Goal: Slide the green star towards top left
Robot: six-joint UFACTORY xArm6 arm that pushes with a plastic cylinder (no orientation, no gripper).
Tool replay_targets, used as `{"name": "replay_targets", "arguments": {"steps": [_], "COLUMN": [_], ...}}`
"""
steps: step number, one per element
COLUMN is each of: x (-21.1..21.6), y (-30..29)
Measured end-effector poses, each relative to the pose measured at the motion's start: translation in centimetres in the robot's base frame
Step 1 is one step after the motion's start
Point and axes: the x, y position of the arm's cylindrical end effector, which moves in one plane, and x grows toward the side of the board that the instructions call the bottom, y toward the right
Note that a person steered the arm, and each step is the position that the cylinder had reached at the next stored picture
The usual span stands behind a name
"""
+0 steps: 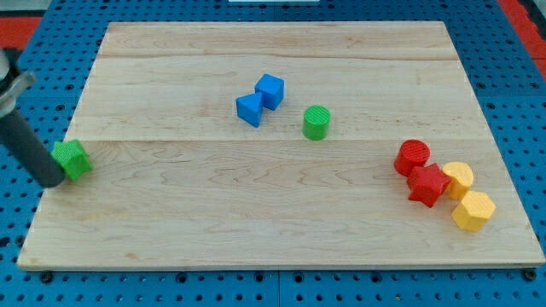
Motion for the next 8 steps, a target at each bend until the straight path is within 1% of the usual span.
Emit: {"name": "replay_targets", "arguments": {"steps": [1,2,3,4,5,6,8], "x": [-8.1,-15.0,-14.3,-10.5,-6.3,-6.8,-13.7], "y": [1.3,5.4,11.9,5.9,7.4,13.8,3.2]}}
